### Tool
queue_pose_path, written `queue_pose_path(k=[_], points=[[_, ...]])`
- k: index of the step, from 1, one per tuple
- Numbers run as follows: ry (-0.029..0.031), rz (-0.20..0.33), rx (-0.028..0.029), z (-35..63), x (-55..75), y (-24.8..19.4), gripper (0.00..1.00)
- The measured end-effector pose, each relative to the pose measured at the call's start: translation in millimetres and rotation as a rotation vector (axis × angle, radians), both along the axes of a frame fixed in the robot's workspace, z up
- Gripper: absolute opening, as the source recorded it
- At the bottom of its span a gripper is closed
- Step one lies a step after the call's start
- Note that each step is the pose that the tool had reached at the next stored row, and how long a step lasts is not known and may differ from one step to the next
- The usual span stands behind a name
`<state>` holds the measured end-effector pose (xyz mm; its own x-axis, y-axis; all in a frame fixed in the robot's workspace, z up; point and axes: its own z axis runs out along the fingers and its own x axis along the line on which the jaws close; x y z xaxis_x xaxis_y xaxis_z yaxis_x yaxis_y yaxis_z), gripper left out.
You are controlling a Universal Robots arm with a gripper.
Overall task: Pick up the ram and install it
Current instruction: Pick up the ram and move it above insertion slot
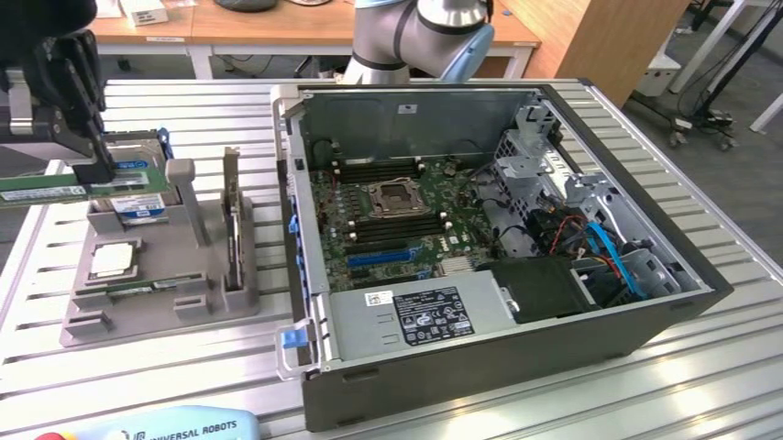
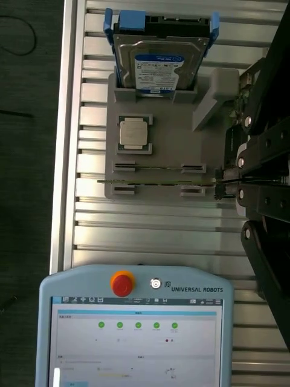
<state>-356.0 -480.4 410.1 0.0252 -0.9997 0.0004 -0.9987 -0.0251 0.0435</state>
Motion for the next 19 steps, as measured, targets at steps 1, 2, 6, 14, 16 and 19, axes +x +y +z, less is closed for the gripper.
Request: queue_pose_path(k=[1,2,6,14,16,19], points=[[0.0000,0.000,0.0000,0.0,1.8,0.0,0.12],[0.0000,0.000,0.0001,0.0,3.8,0.0,0.12],[0.0004,0.000,0.0000,0.0,12.2,-0.2,0.12],[0.0012,0.000,0.0000,0.0,29.1,-0.3,0.12],[0.0015,0.000,0.0000,0.0,33.8,-0.4,0.12],[0.0019,0.000,-0.0001,0.0,40.5,-0.4,0.12]])
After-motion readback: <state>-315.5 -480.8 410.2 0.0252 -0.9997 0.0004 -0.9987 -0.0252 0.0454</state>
